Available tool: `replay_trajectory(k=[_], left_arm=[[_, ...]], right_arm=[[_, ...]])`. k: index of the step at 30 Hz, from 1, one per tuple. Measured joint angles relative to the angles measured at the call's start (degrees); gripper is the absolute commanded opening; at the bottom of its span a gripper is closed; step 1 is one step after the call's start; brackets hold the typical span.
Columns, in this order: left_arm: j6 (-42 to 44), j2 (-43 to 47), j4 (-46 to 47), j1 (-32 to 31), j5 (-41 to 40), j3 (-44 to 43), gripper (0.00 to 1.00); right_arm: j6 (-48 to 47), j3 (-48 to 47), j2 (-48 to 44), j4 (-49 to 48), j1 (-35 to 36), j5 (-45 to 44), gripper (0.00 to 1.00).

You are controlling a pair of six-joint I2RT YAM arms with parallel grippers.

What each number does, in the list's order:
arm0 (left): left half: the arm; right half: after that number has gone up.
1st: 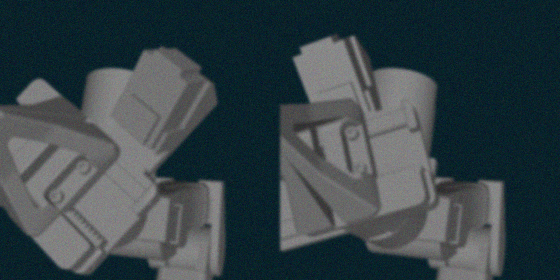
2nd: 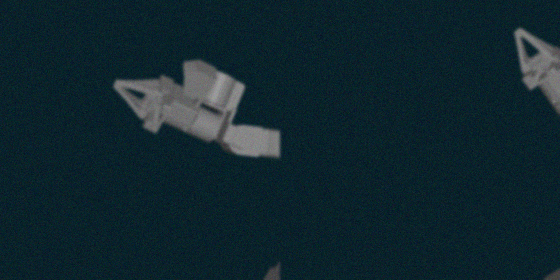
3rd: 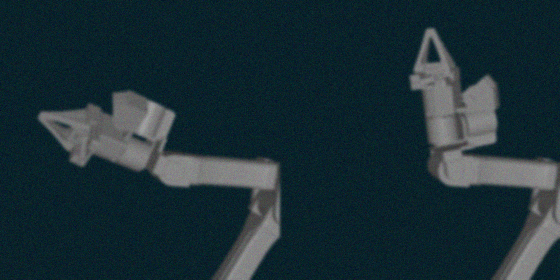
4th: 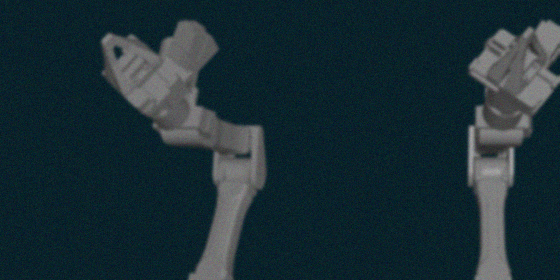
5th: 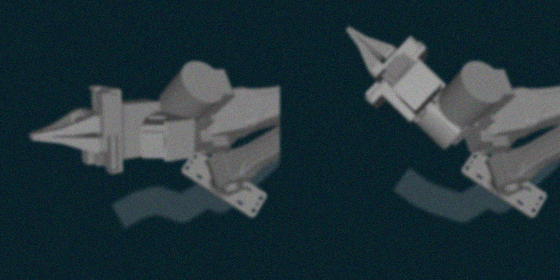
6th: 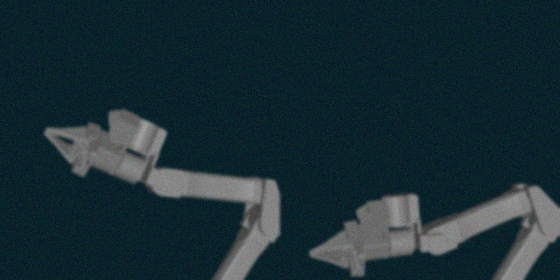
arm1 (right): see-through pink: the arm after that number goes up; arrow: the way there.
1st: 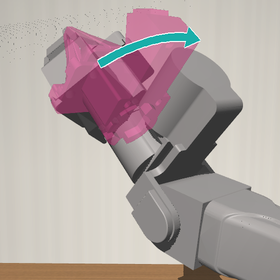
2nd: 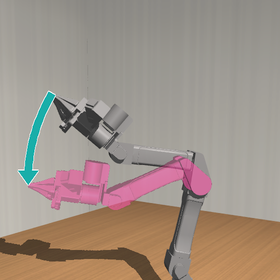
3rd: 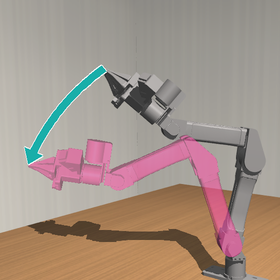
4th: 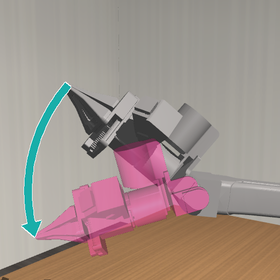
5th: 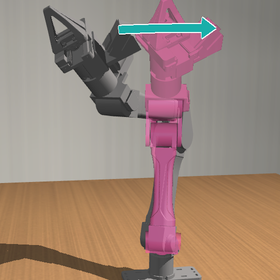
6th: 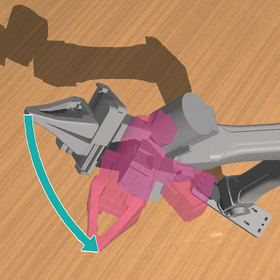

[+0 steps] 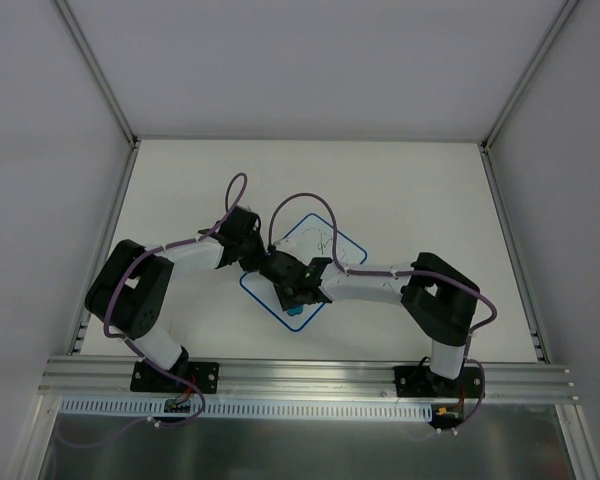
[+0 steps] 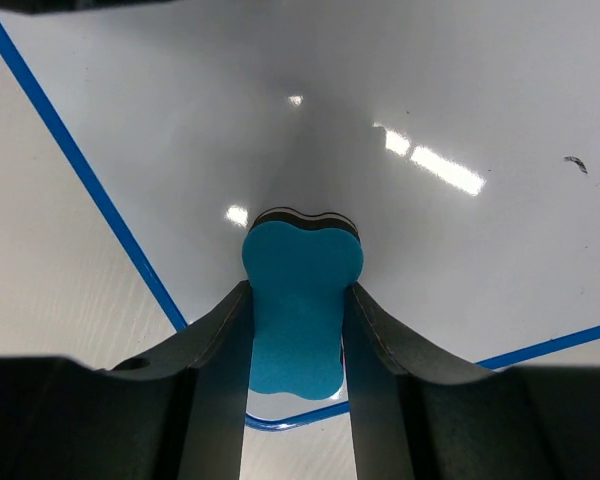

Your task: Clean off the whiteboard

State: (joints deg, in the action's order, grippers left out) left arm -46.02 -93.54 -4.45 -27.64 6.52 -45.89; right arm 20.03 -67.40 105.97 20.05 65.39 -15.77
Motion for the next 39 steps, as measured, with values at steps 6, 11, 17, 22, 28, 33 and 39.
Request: replay_trajectory(k=[6, 11, 17, 22, 28, 33, 39], left_arm=[[0.0, 0.0, 0.0, 0.0, 0.0, 0.0, 0.0], [0.02, 0.0, 0.02, 0.0, 0.02, 0.0, 0.0], [0.04, 0.02, 0.04, 0.0, 0.02, 0.02, 0.0], [0.07, 0.02, 0.09, 0.0, 0.04, 0.02, 0.0], [0.17, -0.09, 0.09, 0.0, 0.15, -0.04, 0.0], [0.35, -0.2, 0.09, 0.0, 0.48, -0.11, 0.0], [0.37, -0.2, 0.07, 0.0, 0.5, -0.13, 0.0]], right_arm=[[-0.15, -1.42, 0.28, 4.28, -0.02, -1.66, 0.0], [-0.13, -0.7, -0.5, 6.82, -2.47, -2.34, 0.0], [0.13, 2.69, -3.3, 7.91, -9.09, -2.27, 0.0], [0.02, 3.48, -3.87, 7.28, -10.34, -0.68, 0.0], [-3.13, 1.55, -2.25, 7.17, -7.48, -0.33, 0.0], [-5.38, -1.11, -0.07, 5.68, -3.54, 2.69, 0.0], [-7.32, -2.08, 0.83, 4.61, -2.29, 5.16, 0.0]])
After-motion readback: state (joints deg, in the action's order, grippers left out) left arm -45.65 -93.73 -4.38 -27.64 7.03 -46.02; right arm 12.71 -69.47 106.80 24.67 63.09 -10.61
